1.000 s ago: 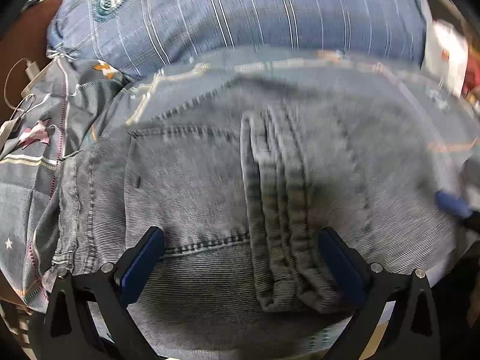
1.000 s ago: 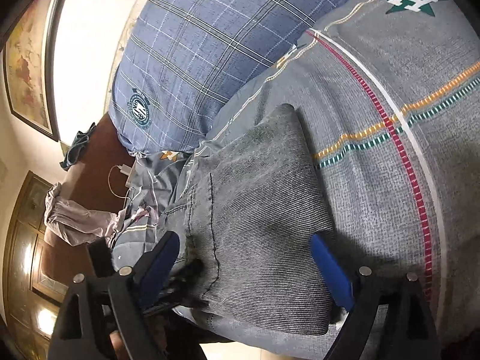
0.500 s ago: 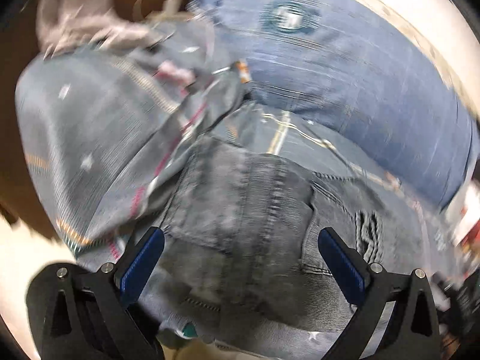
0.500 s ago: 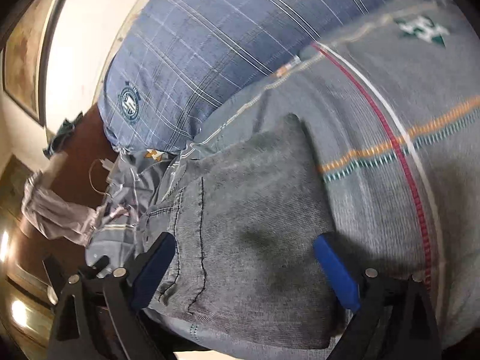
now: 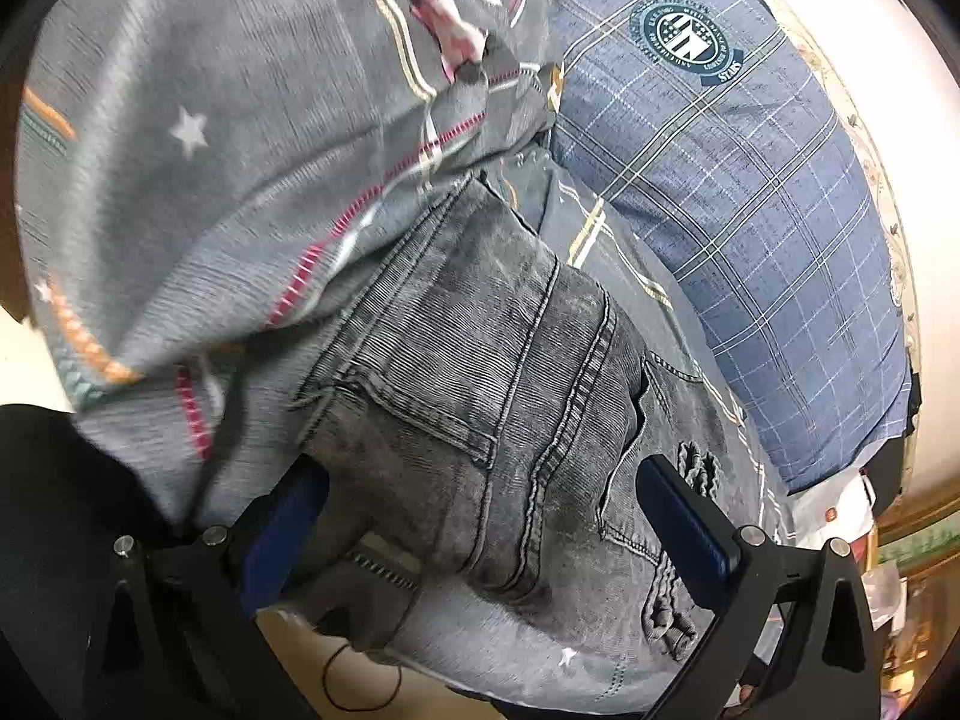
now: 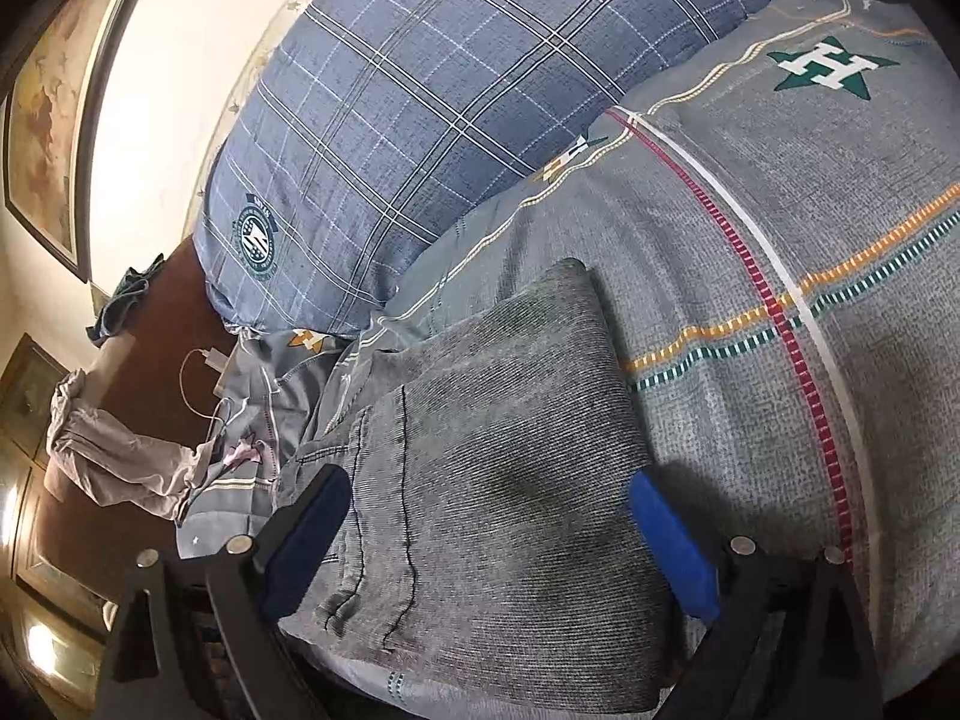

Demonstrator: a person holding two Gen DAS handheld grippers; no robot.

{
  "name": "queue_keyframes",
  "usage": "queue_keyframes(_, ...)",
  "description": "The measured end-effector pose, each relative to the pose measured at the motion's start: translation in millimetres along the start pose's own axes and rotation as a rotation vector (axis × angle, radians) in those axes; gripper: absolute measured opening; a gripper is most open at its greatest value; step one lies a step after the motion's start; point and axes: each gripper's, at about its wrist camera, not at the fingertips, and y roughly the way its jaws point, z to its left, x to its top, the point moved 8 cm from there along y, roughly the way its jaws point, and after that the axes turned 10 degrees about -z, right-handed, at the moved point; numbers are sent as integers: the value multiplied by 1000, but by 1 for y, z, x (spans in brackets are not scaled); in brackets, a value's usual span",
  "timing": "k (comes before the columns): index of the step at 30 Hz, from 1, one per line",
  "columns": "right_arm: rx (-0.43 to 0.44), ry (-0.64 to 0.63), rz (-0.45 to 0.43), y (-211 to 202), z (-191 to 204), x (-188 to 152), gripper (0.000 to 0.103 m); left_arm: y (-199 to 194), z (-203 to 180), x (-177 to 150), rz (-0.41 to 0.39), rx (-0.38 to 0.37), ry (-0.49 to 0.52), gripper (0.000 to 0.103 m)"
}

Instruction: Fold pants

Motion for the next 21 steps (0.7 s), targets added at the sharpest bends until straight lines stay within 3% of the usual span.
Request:
queue_keyframes(6,10,9,1,-3,-2,1,96,9,1,-14,68,-11,-74,102)
queue_keyframes(15,7,0,-5,-4,1,2,96,31,3,2,50,9,-90,101)
queue_keyframes(17,3,5,-8,-4,0,3,96,31,0,7,34,0,-86,93)
queue_keyframes(19,-5,0,-9,-3,-1,2,96,29,1,7,24,28,-43,64)
queue_keyframes(20,-7,-2,-8,-2,-1,2,96,29,3,7,19,50,-29,56)
queue_keyframes(21,-12,-9,-8,-1,0,2,96,28,6,8,13,71,-16,39)
